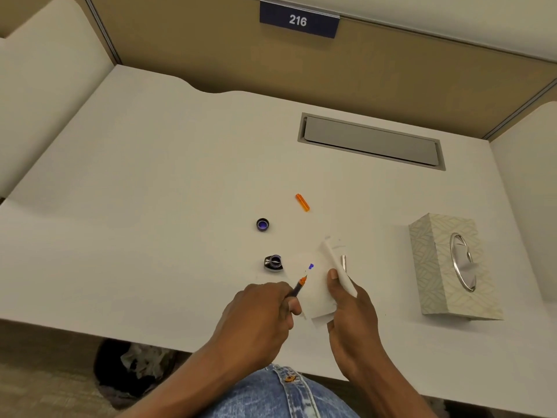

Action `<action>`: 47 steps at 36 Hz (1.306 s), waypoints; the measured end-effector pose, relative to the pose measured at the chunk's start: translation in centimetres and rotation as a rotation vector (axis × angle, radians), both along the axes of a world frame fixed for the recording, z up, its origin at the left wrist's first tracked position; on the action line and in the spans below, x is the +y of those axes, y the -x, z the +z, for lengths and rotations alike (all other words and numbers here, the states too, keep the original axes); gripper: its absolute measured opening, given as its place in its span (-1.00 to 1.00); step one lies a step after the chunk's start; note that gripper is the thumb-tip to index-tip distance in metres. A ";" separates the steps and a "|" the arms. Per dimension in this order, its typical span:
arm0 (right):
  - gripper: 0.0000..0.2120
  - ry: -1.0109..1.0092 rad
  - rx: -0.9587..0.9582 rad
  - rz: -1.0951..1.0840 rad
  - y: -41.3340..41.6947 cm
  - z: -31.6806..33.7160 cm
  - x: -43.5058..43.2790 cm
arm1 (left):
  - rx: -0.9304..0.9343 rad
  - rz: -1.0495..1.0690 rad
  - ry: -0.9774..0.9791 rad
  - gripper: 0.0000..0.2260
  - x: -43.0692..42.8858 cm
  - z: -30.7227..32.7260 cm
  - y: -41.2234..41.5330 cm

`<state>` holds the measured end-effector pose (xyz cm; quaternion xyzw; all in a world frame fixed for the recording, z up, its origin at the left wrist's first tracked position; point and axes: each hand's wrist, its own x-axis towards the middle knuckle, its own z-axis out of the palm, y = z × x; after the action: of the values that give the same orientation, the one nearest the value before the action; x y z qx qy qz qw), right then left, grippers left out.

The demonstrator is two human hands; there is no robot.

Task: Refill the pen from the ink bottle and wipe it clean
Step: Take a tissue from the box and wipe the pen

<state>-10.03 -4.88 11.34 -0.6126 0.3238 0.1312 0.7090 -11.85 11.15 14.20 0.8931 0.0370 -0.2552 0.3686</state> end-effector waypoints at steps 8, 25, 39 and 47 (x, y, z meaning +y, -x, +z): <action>-0.65 -0.071 -0.041 0.086 0.3 1.2 0.4 | 0.001 0.087 0.061 -0.73 -0.6 -1.0 -0.4; -0.58 -0.248 -0.013 -0.019 0.7 0.3 0.1 | -0.153 0.174 -0.131 -0.62 -0.5 -0.7 -0.3; -0.57 -0.208 -0.009 -0.011 0.7 0.3 0.1 | -0.162 0.058 -0.272 -0.72 -0.5 -0.2 -0.1; -0.60 -0.302 0.033 -0.049 0.6 0.4 0.1 | -0.113 -0.062 -0.292 -0.68 -0.5 -0.4 0.2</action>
<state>-10.58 -4.80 11.78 -0.4886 0.3266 0.1712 0.7908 -12.05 10.67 13.79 0.9509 0.0252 -0.2075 0.2283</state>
